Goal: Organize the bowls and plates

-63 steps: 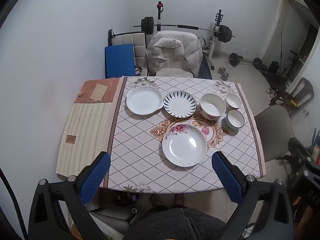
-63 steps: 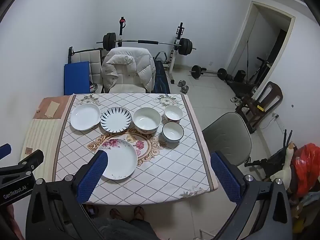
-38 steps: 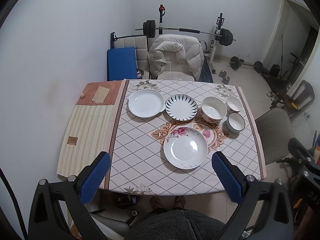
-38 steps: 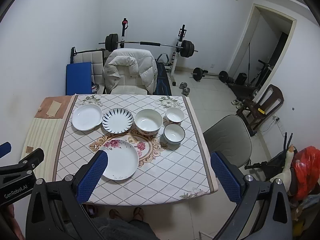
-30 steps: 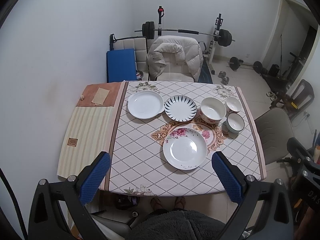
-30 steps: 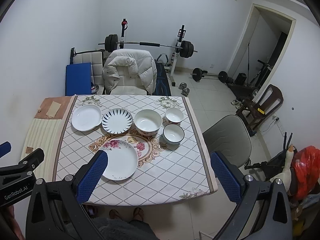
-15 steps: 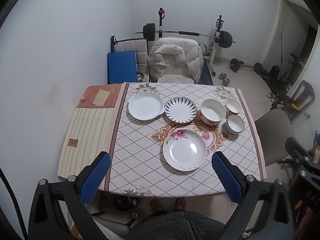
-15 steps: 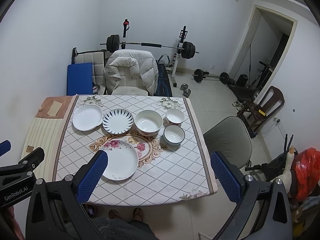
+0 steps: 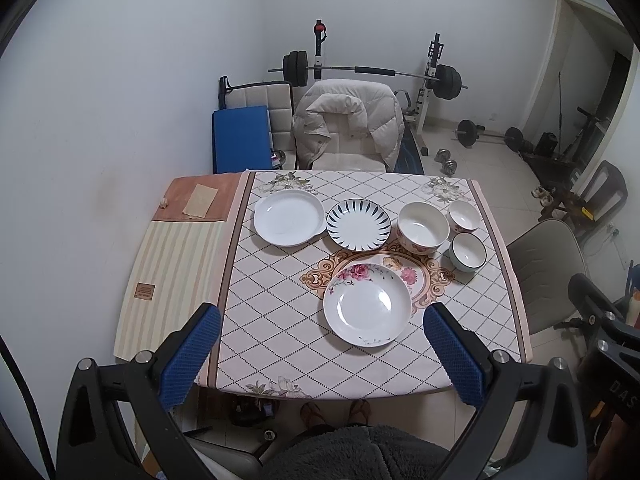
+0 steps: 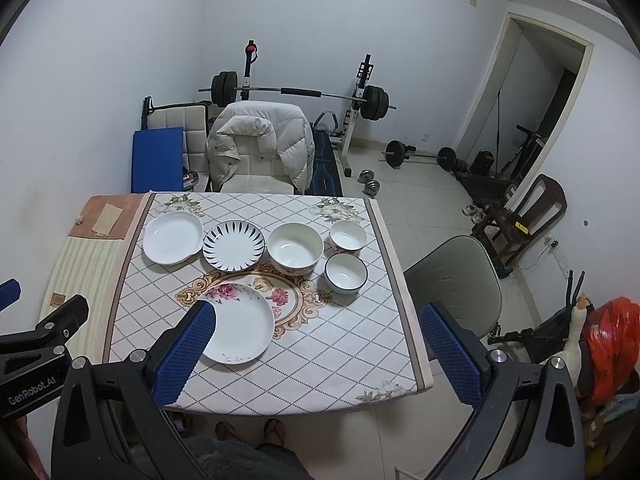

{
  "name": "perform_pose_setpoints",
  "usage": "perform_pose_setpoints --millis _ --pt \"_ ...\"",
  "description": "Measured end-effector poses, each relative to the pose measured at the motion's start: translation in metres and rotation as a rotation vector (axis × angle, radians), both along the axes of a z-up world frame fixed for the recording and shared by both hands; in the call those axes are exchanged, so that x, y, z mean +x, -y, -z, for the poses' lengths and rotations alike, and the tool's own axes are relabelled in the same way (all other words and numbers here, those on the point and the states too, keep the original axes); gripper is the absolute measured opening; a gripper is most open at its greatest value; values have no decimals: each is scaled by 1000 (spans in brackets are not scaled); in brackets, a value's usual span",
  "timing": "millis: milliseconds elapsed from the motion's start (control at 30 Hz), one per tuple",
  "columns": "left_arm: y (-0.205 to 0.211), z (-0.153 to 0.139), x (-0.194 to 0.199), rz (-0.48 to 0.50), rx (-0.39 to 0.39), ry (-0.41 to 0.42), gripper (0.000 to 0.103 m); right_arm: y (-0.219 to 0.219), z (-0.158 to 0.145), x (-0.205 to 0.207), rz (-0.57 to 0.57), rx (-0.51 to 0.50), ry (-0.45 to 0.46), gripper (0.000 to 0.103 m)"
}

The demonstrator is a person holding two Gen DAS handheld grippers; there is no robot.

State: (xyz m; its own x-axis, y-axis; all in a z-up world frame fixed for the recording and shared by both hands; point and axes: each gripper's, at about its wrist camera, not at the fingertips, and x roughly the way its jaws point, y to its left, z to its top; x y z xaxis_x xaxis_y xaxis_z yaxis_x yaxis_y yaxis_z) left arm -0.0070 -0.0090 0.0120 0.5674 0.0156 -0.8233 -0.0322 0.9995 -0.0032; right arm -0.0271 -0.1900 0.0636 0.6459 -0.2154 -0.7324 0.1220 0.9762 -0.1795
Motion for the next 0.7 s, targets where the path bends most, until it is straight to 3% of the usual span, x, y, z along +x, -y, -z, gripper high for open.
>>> perform_pose_setpoints --millis 700 --pt "-4 0 2 -14 8 9 103 0 6 5 -10 4 8 103"
